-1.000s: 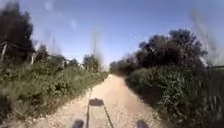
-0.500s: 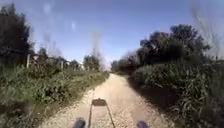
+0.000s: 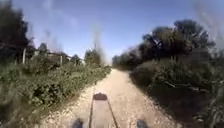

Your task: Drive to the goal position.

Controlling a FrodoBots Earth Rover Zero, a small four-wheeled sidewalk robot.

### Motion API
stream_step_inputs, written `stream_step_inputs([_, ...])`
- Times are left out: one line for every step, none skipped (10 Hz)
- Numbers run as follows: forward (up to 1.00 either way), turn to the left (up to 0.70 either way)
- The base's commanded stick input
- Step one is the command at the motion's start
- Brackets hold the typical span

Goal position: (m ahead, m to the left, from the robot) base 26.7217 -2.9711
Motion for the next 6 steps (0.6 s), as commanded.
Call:
stream_step_inputs([0.70,0.00])
stream_step_inputs([0.70,0.00])
stream_step_inputs([0.70,0.00])
stream_step_inputs([0.70,0.00])
stream_step_inputs([0.70,0.00])
stream_step_inputs([0.70,0.00])
